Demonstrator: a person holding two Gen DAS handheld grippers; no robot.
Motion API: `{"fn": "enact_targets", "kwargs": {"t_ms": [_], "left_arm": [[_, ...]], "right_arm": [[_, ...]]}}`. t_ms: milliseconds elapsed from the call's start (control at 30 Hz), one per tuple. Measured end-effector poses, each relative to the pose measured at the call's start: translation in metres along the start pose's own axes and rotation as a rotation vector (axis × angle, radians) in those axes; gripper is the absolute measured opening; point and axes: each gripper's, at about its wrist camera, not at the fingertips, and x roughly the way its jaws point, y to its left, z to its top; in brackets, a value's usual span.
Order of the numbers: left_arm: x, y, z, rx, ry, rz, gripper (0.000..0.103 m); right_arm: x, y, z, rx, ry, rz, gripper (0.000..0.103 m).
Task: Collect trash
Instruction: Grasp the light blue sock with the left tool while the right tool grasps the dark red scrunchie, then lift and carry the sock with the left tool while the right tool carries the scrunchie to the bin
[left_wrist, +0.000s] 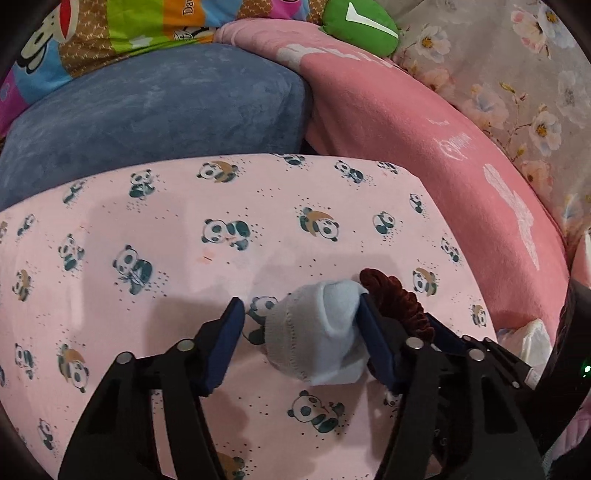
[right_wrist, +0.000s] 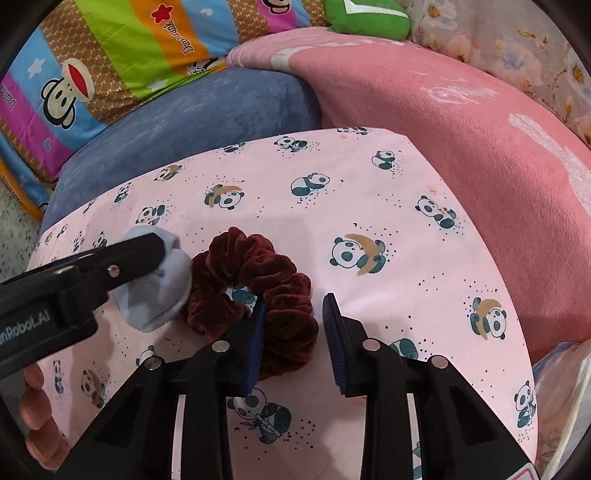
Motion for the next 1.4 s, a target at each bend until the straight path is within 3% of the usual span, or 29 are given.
{"fn": "enact_targets", "kwargs": {"t_ms": [100,300,667,1400], "left_arm": [[-0.003,-0.008,-0.003,0.013,0.012,-0.037,0.034],[-0.016,-0.019,-0.011,0.034,0.010,-0.032,0.026],[-0.061,-0.040,-0.029,0.062,-0.048,-0.011,0.024],[-0.134,-0.106,-0.082,0.169,-0.136,-0.015,0.024]], "right_arm": [[-0.002,-0.001,-0.003,0.001,0.003,0.008,0.021],[-0.012,-0.004,-0.017,0.022,0.020,0.019,0.018],[-0.060,-0.012,-0.057,0.068,0.021,0.036,0.016],[-0.208,-0.059,-0.106,0.169,-0.178,0.038,0.016]]}}
